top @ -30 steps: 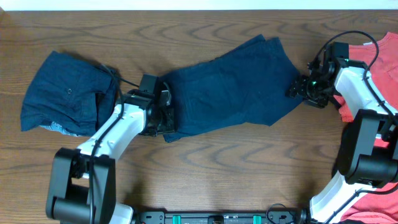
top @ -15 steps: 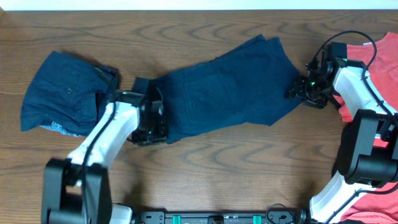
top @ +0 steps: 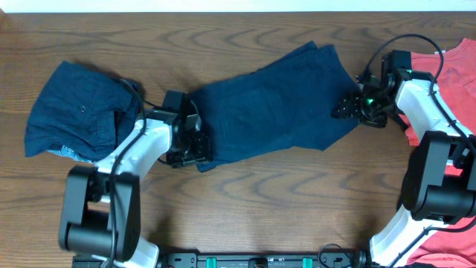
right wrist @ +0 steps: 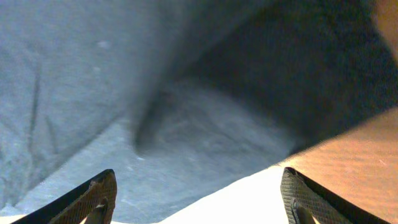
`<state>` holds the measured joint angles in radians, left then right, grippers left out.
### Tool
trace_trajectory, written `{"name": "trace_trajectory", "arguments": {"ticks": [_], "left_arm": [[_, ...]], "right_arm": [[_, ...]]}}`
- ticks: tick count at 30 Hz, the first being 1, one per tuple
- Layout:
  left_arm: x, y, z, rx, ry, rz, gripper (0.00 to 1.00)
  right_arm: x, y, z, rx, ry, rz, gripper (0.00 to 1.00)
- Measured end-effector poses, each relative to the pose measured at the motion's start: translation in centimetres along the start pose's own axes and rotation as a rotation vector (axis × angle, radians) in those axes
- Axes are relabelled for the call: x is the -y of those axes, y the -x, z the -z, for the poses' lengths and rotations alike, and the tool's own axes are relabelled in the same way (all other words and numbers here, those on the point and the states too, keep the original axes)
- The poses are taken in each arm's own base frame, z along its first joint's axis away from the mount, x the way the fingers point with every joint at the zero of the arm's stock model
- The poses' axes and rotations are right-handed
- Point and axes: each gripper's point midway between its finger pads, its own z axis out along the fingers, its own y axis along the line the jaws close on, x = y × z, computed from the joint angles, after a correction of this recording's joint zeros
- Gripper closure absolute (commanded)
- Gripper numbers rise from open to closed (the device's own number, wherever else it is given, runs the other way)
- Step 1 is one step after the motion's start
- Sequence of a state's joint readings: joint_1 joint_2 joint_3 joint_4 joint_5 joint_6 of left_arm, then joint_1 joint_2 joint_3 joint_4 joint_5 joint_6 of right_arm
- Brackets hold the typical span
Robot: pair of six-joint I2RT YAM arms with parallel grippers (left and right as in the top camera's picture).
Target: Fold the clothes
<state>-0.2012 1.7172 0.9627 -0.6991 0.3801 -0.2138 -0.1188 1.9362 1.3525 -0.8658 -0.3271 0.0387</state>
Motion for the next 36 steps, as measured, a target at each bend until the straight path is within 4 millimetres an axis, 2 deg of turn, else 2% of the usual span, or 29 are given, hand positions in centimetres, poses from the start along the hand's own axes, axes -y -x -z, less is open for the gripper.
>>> {"name": "trace_trajectory", "arguments": {"ticks": [1,2,3,5,9,12,15,19,23,24,26,28,33,34,35,36], "left_arm": [[0.2,-0.2,-0.4,-0.020,-0.015,0.001,0.75],[0.2,-0.4,-0.7,-0.033,-0.025,0.007,0.88],[0.3,-0.6,-0.8,-0.047,-0.030,0.009,0.94],[0.3,-1.4,-0.9,-0.082,-0.036,0.003,0.94],[-0.5,-4.8,0.0,-0.228,-0.021,0.011,0.94],[-1.4,-6.5,1.6,-0.312,-0.016,0.035,0.94],[-2.1,-5.7,2.9,-0.273,-0.018,0.032,0.94],[-2.2,-4.5,3.7,-0.208,-0.016,0.001,0.94],[-3.1,-4.3,3.7,-0.198,0.038,-0.015,0.94],[-3.6,-4.3,3.7,-0.196,0.065,-0.018,0.94],[-4.6,-4.2,3.7,-0.192,0.120,-0.021,0.94],[-5.4,-4.1,3.9,-0.186,0.163,-0.015,0.94],[-6.8,-4.0,4.3,-0.182,0.197,0.026,0.94],[-7.0,-4.1,4.4,-0.185,0.198,0.038,0.92],[-7.3,-4.2,4.5,-0.192,0.198,0.053,0.85],[-7.6,-4.4,4.7,-0.197,0.204,0.066,0.83]], "right_arm": [[-0.2,0.1,0.0,0.005,0.005,0.008,0.17],[-0.3,0.3,0.0,0.012,0.011,0.015,0.17],[-0.4,0.5,0.0,0.020,0.015,0.020,0.17],[-0.5,0.9,0.0,0.037,0.019,0.029,0.17],[-0.3,1.4,0.0,0.054,0.007,0.038,0.17],[0.3,1.4,0.0,0.057,-0.028,0.036,0.26],[0.2,1.5,0.0,0.059,-0.026,0.040,0.37],[-0.8,0.8,-0.8,0.047,0.035,0.062,0.51],[-0.4,-1.2,-3.0,0.015,0.000,0.045,0.79],[0.1,-2.0,-3.8,0.004,-0.029,0.022,0.84],[0.6,-2.1,-4.0,0.035,-0.055,-0.009,0.93],[1.1,-2.3,-4.1,0.062,-0.071,-0.051,0.98],[1.6,-3.7,-4.0,0.053,-0.078,-0.209,0.99],[1.6,-3.9,-4.0,0.045,-0.078,-0.235,0.99],[1.5,-4.1,-4.0,0.038,-0.077,-0.250,0.97],[1.5,-4.3,-3.9,0.032,-0.077,-0.264,0.94]]}}
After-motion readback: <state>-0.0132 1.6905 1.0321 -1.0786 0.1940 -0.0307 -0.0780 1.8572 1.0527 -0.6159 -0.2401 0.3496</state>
